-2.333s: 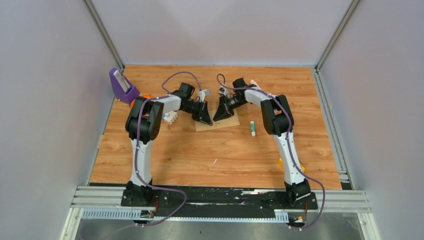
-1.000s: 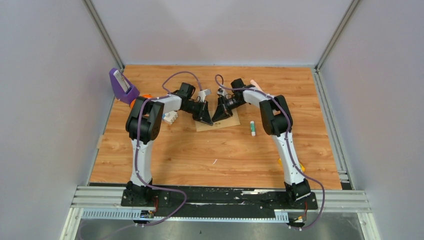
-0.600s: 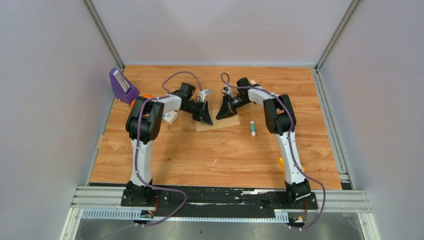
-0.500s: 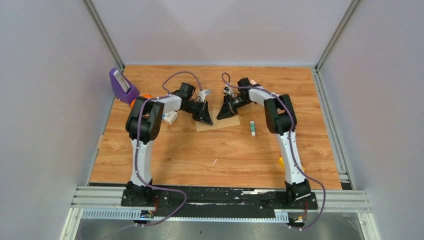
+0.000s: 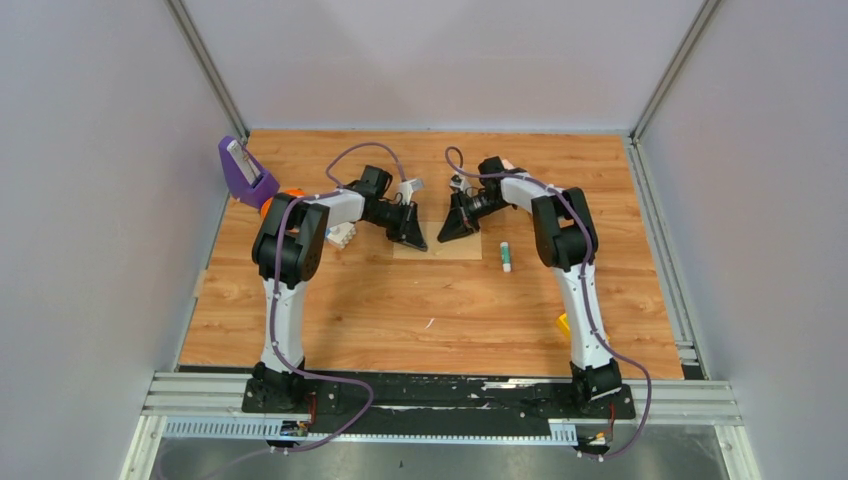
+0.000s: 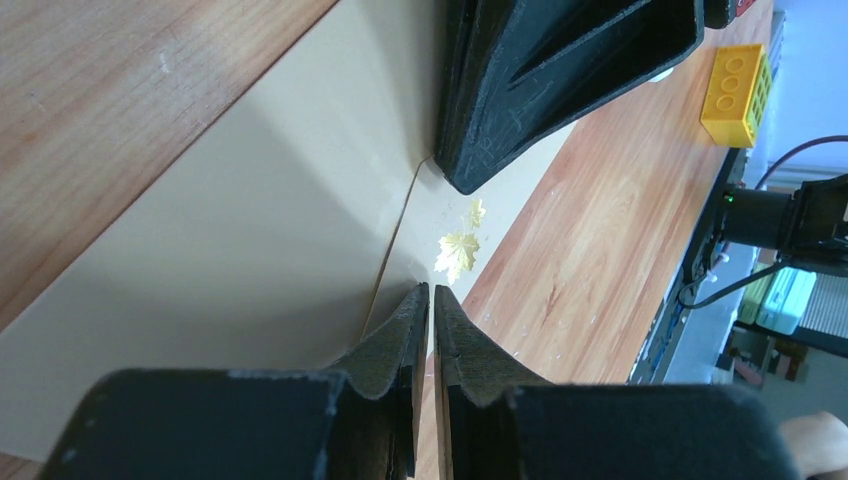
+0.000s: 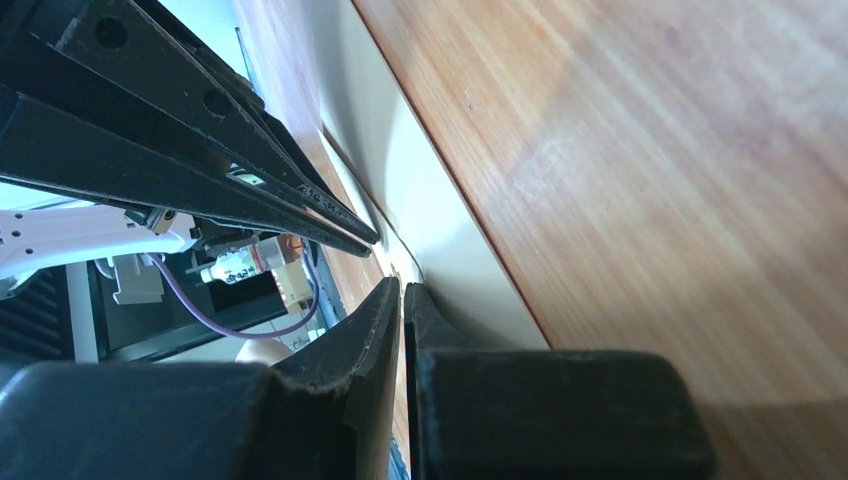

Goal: Place the letter into the envelope and seal it
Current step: Seal the envelope flap on the envelope.

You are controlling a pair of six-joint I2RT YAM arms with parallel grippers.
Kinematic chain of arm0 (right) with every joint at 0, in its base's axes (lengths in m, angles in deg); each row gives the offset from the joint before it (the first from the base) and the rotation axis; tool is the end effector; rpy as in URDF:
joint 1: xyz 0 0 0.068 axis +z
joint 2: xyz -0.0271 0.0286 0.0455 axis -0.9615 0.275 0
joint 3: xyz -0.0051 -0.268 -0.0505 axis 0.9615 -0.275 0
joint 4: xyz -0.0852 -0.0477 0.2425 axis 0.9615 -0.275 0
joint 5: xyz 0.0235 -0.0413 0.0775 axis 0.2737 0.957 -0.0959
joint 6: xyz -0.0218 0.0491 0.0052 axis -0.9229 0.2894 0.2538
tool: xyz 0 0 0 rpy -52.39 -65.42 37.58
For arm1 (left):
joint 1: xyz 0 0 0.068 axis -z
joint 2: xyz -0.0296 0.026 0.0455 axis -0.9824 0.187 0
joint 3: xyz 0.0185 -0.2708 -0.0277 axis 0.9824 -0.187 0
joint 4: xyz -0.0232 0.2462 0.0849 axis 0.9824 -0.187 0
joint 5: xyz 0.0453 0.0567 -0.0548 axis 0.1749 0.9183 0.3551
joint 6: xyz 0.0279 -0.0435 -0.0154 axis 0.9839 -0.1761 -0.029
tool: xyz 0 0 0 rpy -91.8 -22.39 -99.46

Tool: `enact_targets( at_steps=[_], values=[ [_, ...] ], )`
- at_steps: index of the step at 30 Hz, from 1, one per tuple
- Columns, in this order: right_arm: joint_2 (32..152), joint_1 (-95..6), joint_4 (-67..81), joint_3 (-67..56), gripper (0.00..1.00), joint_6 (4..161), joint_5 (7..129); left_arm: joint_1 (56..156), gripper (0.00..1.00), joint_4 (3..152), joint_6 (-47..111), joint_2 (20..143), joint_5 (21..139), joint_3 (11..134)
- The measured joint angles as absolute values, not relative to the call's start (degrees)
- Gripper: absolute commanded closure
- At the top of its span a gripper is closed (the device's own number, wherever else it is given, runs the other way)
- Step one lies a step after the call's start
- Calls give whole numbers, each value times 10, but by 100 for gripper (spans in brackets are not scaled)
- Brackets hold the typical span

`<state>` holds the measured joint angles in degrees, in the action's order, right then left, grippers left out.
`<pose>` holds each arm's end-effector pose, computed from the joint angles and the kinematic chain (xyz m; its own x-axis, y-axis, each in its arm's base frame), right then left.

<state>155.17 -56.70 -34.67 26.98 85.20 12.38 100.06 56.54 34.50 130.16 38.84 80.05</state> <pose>0.4541 0.1750 0.0842 -0.9727 -0.2254 -0.0562 -0.1500 0.4249 0.8927 0.3924 -0.1782 0.1178 -0.9056 0.2392 -0.3502 0.4240 0.5272 -0.7364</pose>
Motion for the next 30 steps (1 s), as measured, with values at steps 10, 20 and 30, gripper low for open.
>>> enact_targets(
  at_steps=[10, 20, 30],
  values=[
    [1542, -569, -354, 260, 92, 832, 131, 1002, 83, 567, 345, 1302, 390, 801],
    [1542, -563, -361, 265, 92, 830, 136, 1006, 57, 563, 344, 1297, 361, 803],
    [1542, -562, -365, 269, 92, 830, 142, 1042, 76, 539, 361, 1305, 391, 828]
  ],
)
